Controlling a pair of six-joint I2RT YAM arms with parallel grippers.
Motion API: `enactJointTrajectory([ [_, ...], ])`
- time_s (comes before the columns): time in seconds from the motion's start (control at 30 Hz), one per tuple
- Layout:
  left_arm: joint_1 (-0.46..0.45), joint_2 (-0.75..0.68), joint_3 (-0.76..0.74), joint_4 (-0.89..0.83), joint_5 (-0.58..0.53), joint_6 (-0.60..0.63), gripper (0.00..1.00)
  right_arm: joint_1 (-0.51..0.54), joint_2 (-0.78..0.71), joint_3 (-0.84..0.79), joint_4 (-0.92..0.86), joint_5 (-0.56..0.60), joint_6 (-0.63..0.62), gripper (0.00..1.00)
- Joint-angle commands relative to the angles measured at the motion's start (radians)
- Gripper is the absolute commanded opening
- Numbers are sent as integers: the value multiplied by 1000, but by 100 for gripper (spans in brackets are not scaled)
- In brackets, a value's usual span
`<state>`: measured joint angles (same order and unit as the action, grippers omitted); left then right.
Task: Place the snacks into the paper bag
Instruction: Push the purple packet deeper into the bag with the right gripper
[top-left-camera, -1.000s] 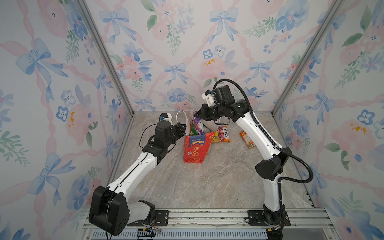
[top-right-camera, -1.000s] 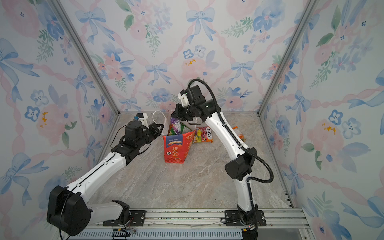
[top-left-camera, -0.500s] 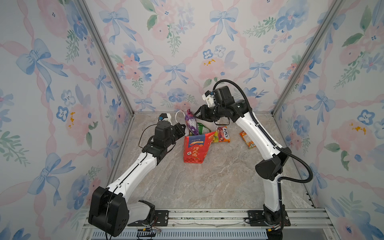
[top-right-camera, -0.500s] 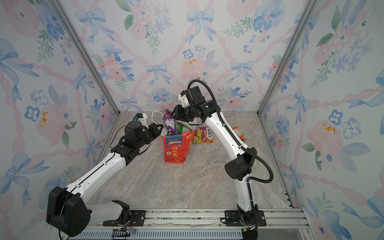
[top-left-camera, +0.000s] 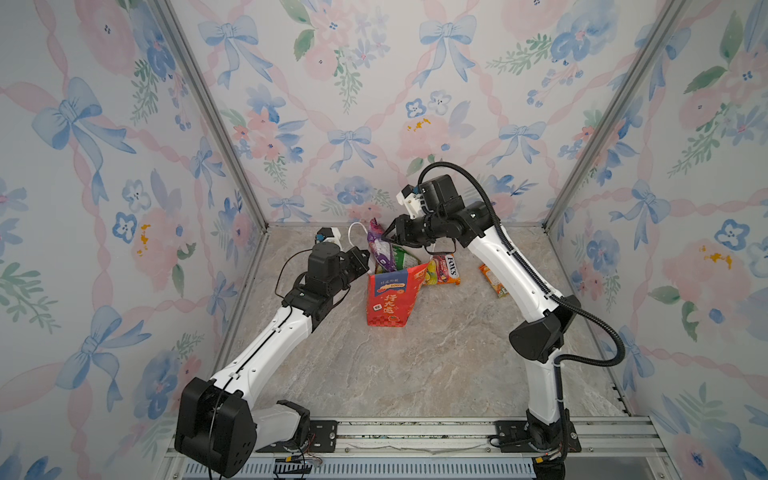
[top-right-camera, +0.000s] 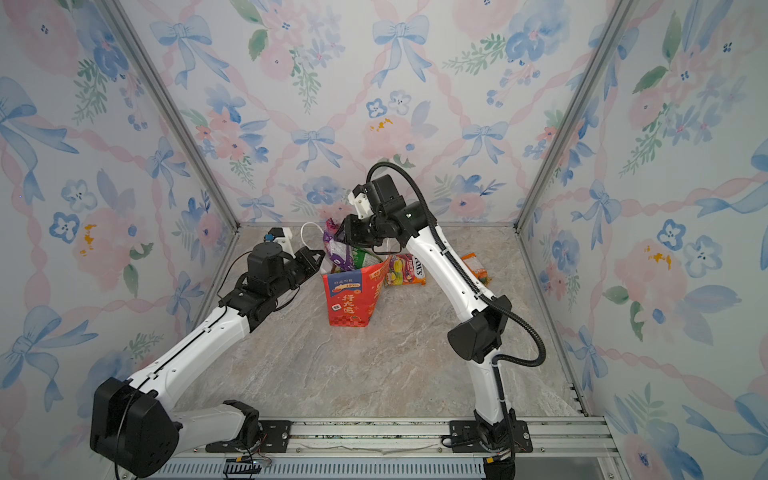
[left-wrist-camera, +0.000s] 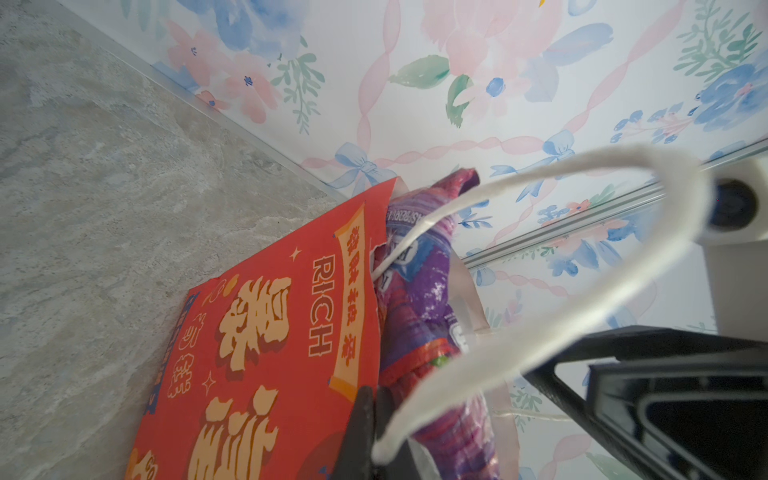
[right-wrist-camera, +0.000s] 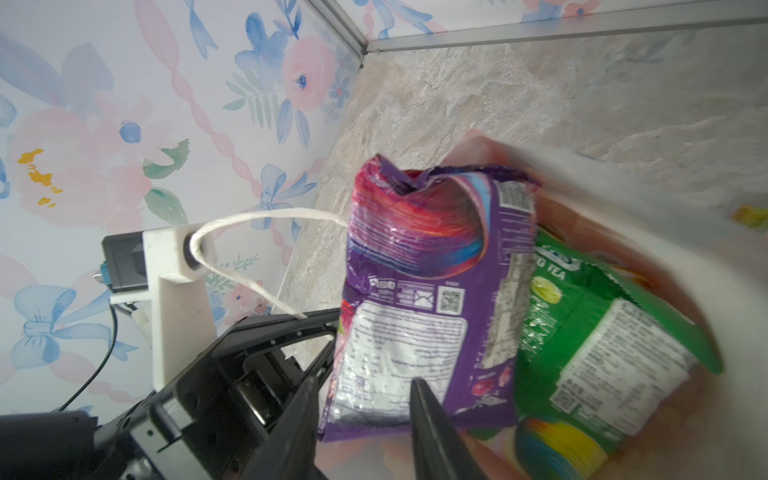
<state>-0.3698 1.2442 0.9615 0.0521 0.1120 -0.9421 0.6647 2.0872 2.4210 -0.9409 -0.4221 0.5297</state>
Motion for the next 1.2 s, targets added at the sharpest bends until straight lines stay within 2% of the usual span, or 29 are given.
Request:
enactJointTrajectory([
  [0.0, 11, -29, -10, 12, -8, 25, 0, 42, -19, 40, 29, -66, -27, 39],
  [0.13, 10, -35, -12, 12, -7, 25, 0, 54, -9, 33, 70, -115, 0, 37],
  [0.43, 11, -58, -18, 2, -15, 25, 0, 49, 12, -13, 55, -45, -25, 34],
  [0.87, 20, -69, -27, -1, -17, 25, 0, 32, 114, -19, -18, -46, -33, 31],
  [1.17, 35, -84, -40, -6, -16, 25, 0, 29, 27, -168, -9, 19, -38, 29],
])
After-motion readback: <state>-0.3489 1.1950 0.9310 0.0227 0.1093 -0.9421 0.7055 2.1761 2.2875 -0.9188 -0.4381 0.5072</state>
